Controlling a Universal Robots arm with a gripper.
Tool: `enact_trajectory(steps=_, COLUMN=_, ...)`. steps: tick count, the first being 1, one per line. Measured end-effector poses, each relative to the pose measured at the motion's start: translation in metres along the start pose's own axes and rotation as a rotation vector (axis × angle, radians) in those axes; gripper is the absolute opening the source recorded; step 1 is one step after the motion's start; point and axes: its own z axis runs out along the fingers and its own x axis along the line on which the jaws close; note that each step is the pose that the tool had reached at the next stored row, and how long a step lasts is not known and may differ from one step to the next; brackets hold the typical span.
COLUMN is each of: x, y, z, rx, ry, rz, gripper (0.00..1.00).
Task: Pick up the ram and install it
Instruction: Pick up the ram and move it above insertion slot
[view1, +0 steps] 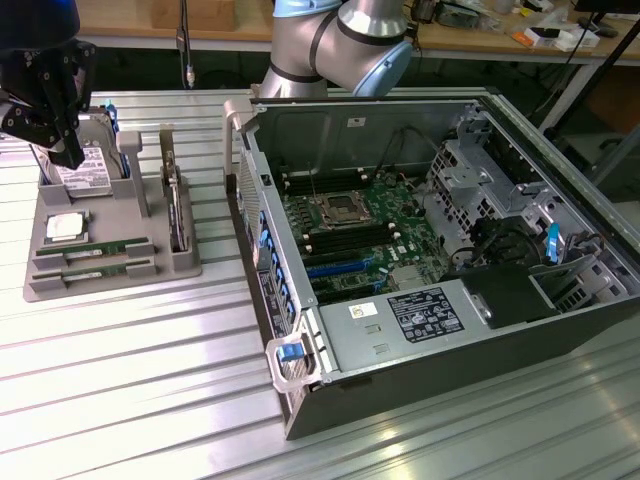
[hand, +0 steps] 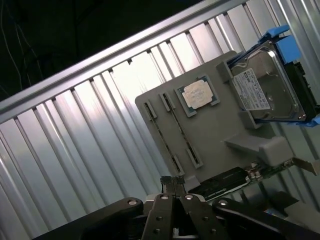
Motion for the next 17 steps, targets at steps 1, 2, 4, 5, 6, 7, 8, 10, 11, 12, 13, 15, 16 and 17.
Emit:
enact_trajectory(steps=1, x=0.0000, y=0.0000, z=0.0000, rx=-0.0001, ry=0.0004, rz=-0.011, gripper=0.11)
enact_trajectory(steps=2, x=0.0000, y=0.0000, z=0.0000, rx=-0.0002, ry=0.0006, rz=-0.016, gripper=0.11)
enact_trajectory(steps=4, x=0.0000, y=-0.0001, z=0.0001, rx=-0.0004, ry=0.0018, rz=-0.043, gripper=0.11)
enact_trajectory(steps=5, x=0.0000, y=-0.0001, z=0.0000, rx=-0.0006, ry=0.0026, rz=-0.060, gripper=0.11)
enact_trajectory(steps=6, x=0.0000, y=0.0000, z=0.0001, rx=-0.0008, ry=0.0038, rz=-0.087, gripper=0.11)
enact_trajectory(steps=7, x=0.0000, y=-0.0001, z=0.0002, rx=-0.0013, ry=0.0059, rz=-0.137, gripper=0.11)
enact_trajectory(steps=8, x=0.0000, y=0.0000, z=0.0003, rx=-0.0015, ry=0.0070, rz=-0.163, gripper=0.11)
enact_trajectory(steps=10, x=0.0000, y=0.0000, z=0.0007, rx=-0.0022, ry=0.0101, rz=-0.233, gripper=0.11)
enact_trajectory(steps=11, x=0.0000, y=-0.0001, z=0.0008, rx=-0.0023, ry=0.0108, rz=-0.252, gripper=0.11)
enact_trajectory(steps=12, x=0.0000, y=-0.0001, z=0.0012, rx=-0.0029, ry=0.0132, rz=-0.305, gripper=0.11)
enact_trajectory(steps=13, x=0.0000, y=-0.0001, z=0.0015, rx=-0.0032, ry=0.0147, rz=-0.340, gripper=0.11)
enact_trajectory(steps=15, x=0.0000, y=-0.0001, z=0.0020, rx=-0.0038, ry=0.0176, rz=-0.406, gripper=0.11)
enact_trajectory(steps=16, x=0.0000, y=-0.0001, z=0.0020, rx=-0.0042, ry=0.0190, rz=-0.435, gripper=0.11)
enact_trajectory(steps=17, x=0.0001, y=-0.0001, z=0.0021, rx=-0.0043, ry=0.0192, rz=-0.445, gripper=0.11)
